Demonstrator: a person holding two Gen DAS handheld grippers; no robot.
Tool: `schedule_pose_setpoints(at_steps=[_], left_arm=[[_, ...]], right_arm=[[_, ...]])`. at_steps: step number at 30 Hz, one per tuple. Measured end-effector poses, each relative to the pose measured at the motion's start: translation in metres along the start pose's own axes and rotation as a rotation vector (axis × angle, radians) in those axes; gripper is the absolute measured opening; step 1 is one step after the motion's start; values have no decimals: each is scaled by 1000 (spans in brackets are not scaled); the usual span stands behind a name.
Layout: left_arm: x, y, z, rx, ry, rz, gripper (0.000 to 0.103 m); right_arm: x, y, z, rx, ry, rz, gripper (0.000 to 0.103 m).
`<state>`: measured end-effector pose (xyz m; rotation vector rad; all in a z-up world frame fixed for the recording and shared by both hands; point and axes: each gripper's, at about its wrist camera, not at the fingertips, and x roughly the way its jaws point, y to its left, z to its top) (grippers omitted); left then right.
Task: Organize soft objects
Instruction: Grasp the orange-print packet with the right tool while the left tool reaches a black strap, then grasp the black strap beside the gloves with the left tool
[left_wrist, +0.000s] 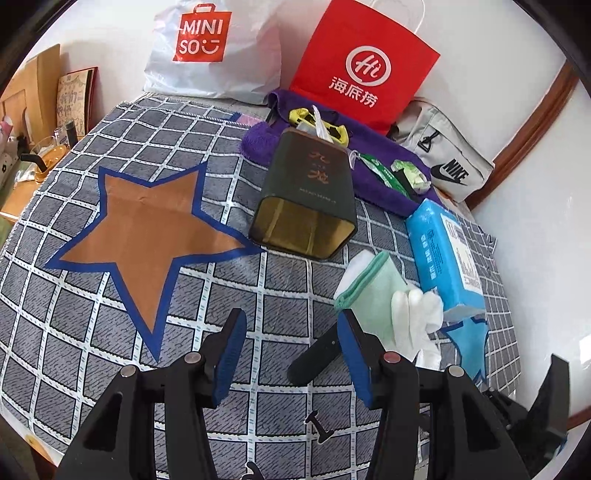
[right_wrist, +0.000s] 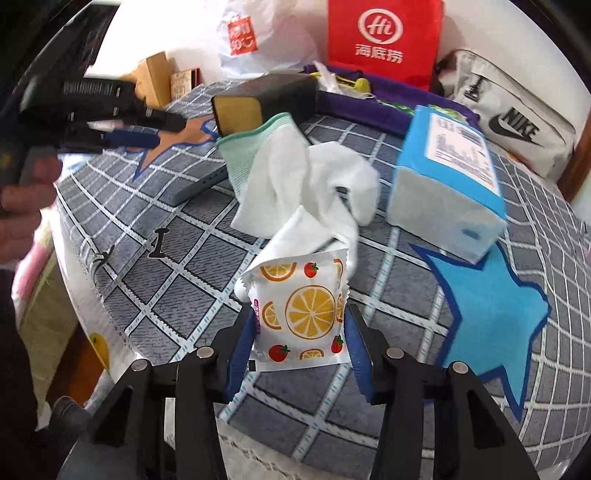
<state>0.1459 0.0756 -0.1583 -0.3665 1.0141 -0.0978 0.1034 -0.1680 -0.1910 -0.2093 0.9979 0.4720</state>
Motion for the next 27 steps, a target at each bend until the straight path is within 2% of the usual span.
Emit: schedule_pose_setpoints(at_steps=[4, 12, 18, 25, 26, 27], left_arm=[[7, -1, -7, 21, 26, -12, 49], [32, -29, -23, 200, 101, 14, 49], [42, -47, -23, 317, 82, 51, 49], [57, -67, -18, 460, 83, 98, 49], [59, -71, -18, 482, 80, 113, 48], [59, -72, -17, 488, 74, 122, 40]], right_arm=[[-18, -10, -8, 38, -38, 43, 47], [-25, -38, -12, 116, -78, -12, 47], [-20, -57, -18, 175, -70, -24, 47], [-12, -62, -17, 146, -63, -49, 47], [-11, -64, -16, 152, -62, -46, 47], [-11, -65, -16, 158, -62, -43, 47]])
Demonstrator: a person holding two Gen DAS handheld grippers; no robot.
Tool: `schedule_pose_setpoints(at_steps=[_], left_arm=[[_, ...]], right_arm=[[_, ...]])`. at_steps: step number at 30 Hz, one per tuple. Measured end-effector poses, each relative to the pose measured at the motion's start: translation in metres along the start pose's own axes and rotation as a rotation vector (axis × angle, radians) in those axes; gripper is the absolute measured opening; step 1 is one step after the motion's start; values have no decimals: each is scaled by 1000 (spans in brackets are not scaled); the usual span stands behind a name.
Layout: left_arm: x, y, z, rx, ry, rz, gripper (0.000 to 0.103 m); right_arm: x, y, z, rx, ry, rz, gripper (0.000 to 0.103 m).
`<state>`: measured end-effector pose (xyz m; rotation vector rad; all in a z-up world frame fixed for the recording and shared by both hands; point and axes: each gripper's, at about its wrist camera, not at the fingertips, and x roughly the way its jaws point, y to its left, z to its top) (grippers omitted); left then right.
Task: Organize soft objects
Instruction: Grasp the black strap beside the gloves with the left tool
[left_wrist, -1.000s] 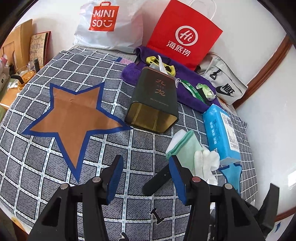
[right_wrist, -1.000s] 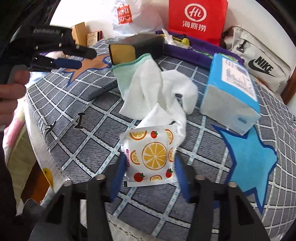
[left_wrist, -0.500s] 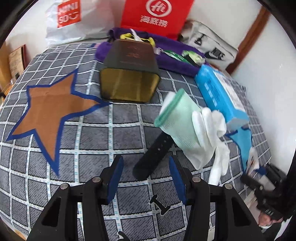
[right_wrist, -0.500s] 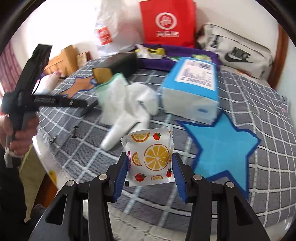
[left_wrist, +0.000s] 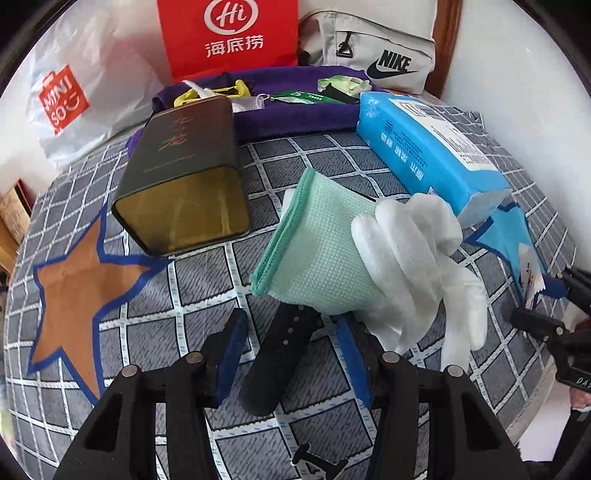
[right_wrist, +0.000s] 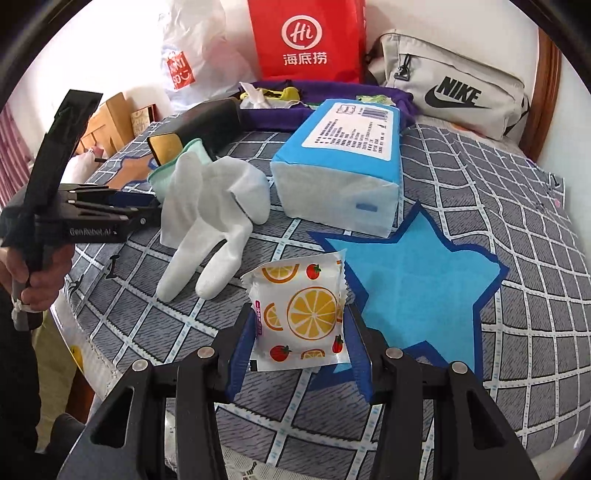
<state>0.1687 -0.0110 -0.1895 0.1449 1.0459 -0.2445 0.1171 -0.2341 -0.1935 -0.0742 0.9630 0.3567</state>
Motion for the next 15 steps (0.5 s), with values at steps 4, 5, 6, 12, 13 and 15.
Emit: schedule_pose_setpoints(at_steps=[4, 5, 6, 12, 13, 15], left_arm=[[-2, 10, 2, -65, -3, -100, 21], [-3, 12, 0, -78, -6, -111, 21], [-3, 14, -2, -92, -7, -112, 21], [-15, 26, -16, -166, -31, -104, 20], [-17, 28, -18, -174, -32, -93, 20], [-20, 34, -24, -194, -31, -68, 19]], right_arm=[[4, -3, -1, 20, 5, 8, 47], [5, -4, -1, 22, 6, 7, 47], [5, -4, -1, 24, 5, 7, 47], [1, -5, -2, 33, -1, -1, 47], [1, -5, -3, 35, -1, -2, 47], [0, -5, -4, 40, -4, -1, 47]])
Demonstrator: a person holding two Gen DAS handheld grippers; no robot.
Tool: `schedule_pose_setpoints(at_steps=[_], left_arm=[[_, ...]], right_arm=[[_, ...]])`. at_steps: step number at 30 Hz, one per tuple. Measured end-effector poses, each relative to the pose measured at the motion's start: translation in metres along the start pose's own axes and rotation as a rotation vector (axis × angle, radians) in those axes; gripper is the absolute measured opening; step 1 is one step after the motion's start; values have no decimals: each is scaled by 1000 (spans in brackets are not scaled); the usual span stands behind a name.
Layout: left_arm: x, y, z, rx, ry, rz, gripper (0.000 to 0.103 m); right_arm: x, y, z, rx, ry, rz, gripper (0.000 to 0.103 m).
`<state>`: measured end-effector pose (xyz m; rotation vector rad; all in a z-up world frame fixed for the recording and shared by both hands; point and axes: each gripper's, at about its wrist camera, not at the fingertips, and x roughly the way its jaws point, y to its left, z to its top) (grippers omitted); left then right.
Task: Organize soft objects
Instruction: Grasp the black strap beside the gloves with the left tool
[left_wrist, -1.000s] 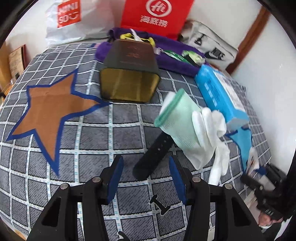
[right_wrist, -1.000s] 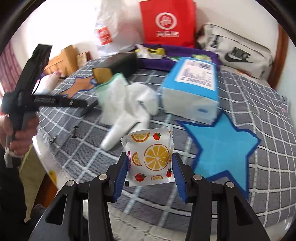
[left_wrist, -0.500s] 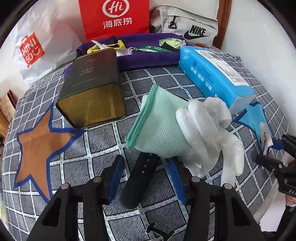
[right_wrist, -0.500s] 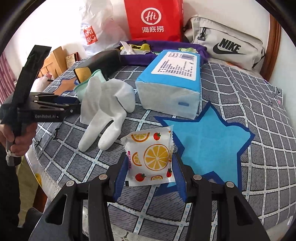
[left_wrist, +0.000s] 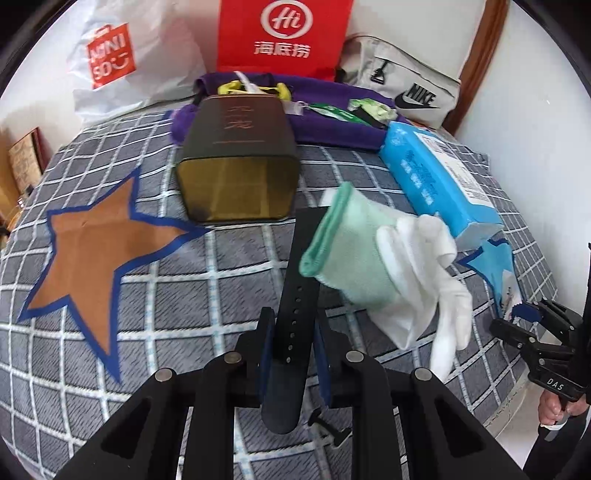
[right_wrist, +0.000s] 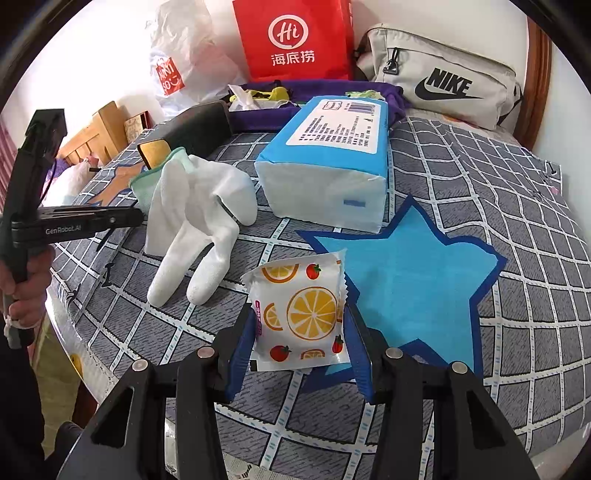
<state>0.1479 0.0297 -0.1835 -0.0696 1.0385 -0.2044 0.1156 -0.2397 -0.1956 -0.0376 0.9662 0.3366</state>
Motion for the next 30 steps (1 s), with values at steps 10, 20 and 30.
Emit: schedule_pose_setpoints(at_steps=[10, 20, 30], left_arm=[[-10, 23, -15, -85, 7, 1, 8], [10, 10, 2, -57, 0, 33, 8], [-16, 21, -4, -116, -32, 18, 4]], right_arm=[[-2, 6, -1, 8, 0, 0, 47], [-6, 9, -3, 3, 5, -5, 47], [-20, 7, 2, 14, -3, -8, 41]])
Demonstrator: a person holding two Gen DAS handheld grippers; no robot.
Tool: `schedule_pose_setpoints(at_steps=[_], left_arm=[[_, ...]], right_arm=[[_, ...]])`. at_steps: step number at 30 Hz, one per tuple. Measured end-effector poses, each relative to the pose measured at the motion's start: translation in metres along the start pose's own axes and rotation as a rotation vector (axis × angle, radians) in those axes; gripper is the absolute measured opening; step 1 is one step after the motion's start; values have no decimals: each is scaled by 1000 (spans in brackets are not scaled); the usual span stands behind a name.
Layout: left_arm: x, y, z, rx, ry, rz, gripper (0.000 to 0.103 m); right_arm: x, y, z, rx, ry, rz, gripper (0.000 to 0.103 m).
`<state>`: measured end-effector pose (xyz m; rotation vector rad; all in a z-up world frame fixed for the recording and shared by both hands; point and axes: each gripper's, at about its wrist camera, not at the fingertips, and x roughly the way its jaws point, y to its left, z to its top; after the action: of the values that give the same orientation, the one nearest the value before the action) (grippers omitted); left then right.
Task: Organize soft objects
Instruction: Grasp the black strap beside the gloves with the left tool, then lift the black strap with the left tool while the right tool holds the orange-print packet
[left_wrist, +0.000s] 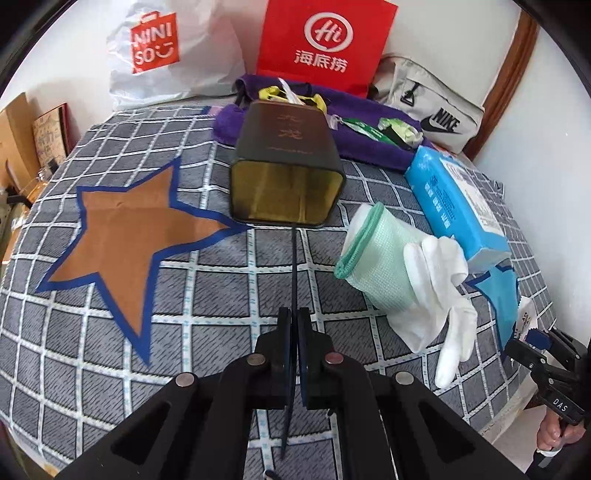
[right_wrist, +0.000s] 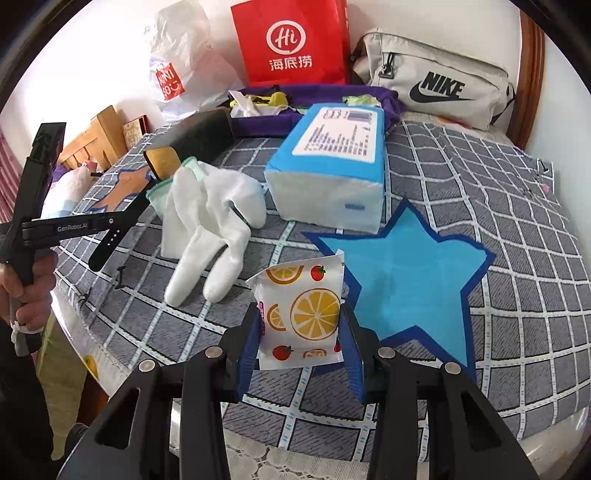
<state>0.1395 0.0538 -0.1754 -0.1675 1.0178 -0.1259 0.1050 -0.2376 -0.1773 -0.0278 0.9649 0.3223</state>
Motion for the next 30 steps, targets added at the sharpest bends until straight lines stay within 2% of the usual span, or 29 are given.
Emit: schedule_pose_setpoints(at_steps=[10, 17, 18, 21, 23, 26, 30], left_arm=[[-27, 13, 4, -56, -45, -14, 4], [-13, 17, 2, -61, 8, 19, 4], [-10, 16, 1, -56, 19, 14, 6], [0, 12, -1, -22, 43, 49, 24], [6, 10, -3, -8, 48, 83, 25], [16, 11, -5, -7, 75, 95, 25], [18, 5, -9, 37, 53, 128, 26]], right_arm=[[-16, 10, 26, -20, -34, 27, 41], [-19, 15, 35, -47, -33, 25, 41], [-19, 15, 36, -48, -32, 24, 41], [-17, 15, 36, -53, -23, 19, 41], [-16, 13, 36, -51, -20, 14, 41], [-13, 9, 36, -39, -11, 13, 41], [-10, 5, 37, -34, -3, 8, 41]])
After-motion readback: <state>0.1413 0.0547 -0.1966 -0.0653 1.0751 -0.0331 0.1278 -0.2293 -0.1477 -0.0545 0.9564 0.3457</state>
